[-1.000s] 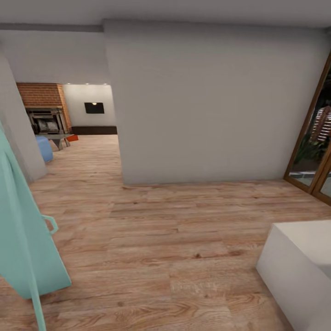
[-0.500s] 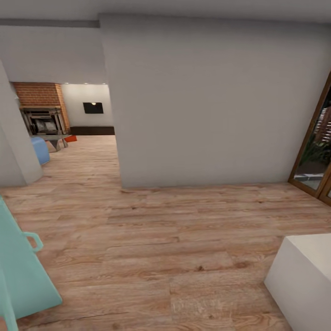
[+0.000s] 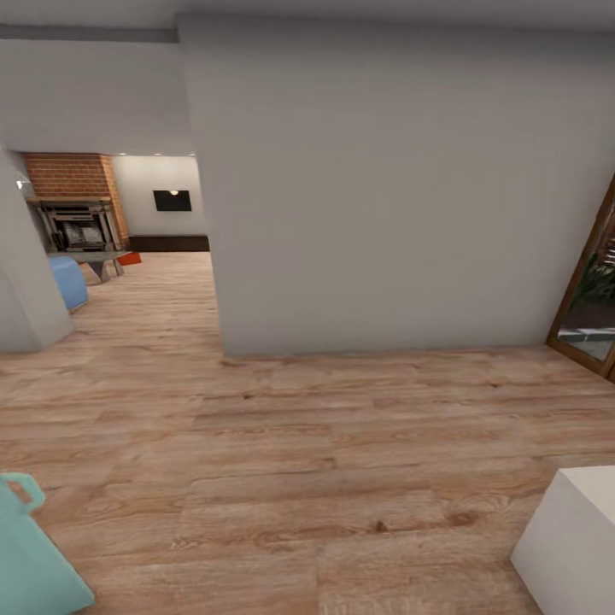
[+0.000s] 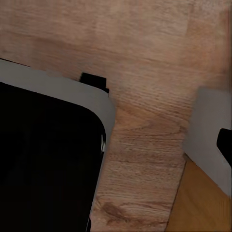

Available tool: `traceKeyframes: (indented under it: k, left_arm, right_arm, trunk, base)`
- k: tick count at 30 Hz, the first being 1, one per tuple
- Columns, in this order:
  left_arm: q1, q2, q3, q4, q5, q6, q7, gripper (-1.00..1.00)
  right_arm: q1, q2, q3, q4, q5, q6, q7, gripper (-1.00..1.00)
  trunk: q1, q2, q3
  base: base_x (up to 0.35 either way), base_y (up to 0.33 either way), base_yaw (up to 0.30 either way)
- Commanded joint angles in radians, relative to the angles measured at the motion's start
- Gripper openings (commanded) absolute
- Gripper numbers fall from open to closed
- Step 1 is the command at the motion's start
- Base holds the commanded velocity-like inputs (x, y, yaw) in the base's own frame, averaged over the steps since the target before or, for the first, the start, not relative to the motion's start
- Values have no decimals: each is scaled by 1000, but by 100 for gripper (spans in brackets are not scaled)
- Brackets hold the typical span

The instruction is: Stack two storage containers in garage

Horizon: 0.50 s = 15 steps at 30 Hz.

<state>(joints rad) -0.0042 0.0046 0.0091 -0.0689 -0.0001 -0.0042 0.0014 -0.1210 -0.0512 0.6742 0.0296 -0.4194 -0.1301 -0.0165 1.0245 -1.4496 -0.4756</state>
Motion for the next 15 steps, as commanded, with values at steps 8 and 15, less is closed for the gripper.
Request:
traceKeyframes:
  k: [8,15]
  left_arm:
    - [0,0,0,0,0,0,0,100]
    - [0,0,1,0,0,0,0,100]
  right_arm:
    - [-1,1,8,3,-7,-6,0,100]
    - [-1,1,8,3,-7,-6,0,100]
  trunk:
    - [1,0,-3]
    - [1,0,-5]
  base:
    - [323,0,227]
    - [323,0,265]
